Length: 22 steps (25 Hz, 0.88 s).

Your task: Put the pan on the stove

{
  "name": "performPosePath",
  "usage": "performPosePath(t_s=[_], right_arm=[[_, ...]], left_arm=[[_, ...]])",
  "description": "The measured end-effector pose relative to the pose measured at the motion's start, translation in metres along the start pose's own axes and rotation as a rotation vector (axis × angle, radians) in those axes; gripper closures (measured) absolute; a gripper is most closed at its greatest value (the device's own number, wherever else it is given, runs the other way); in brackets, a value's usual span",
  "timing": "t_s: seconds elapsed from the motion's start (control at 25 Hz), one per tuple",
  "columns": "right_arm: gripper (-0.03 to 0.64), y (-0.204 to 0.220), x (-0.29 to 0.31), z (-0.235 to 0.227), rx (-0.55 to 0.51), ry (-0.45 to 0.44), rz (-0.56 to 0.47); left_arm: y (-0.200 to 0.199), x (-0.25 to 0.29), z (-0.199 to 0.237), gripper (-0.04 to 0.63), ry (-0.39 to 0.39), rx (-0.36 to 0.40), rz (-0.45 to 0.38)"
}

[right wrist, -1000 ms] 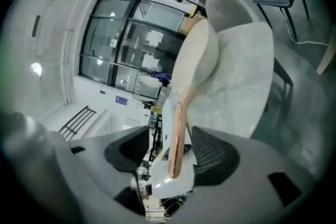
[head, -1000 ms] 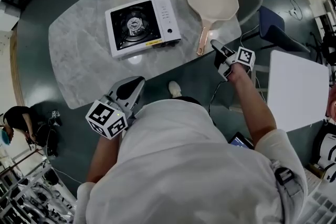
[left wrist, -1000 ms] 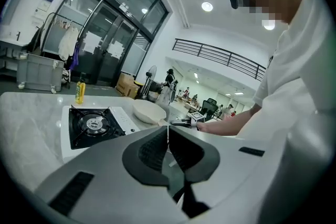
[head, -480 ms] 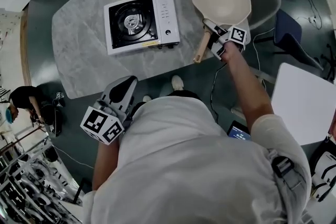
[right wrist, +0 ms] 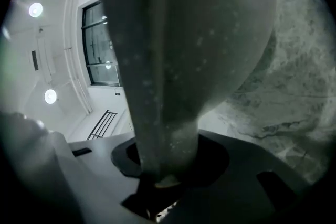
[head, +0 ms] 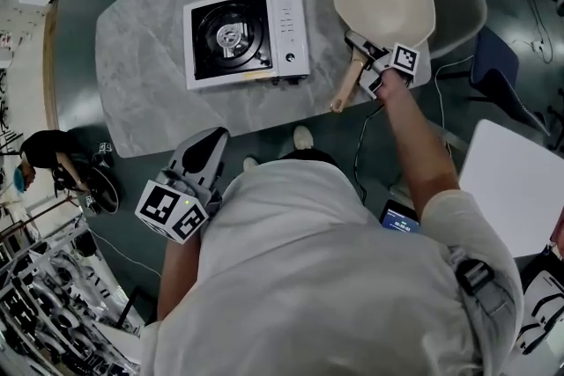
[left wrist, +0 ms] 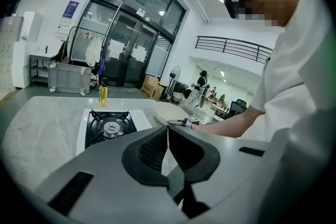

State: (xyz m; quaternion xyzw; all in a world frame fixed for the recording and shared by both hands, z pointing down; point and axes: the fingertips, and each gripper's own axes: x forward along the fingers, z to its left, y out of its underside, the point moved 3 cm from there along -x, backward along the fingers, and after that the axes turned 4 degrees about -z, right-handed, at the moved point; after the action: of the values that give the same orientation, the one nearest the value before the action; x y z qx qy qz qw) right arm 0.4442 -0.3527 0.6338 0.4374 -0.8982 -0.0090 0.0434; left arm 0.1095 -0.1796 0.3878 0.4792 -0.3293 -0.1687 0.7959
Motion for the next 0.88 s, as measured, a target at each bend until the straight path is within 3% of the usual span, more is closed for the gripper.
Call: performPosePath(t_s=[0.44,0.88], right_arm=[[0.477,0.001,-0.003,0.004,-0.018,0.013,0.033],[0.474,0.030,-0.007,0.051,-0.059,0.013,0.108]], left_arm=[[0.004,-0.006,0.003,0.575,0.004,0.003,0.014],[0.007,-0.026,0.011,0.574,0.035,0.005,-0.027]])
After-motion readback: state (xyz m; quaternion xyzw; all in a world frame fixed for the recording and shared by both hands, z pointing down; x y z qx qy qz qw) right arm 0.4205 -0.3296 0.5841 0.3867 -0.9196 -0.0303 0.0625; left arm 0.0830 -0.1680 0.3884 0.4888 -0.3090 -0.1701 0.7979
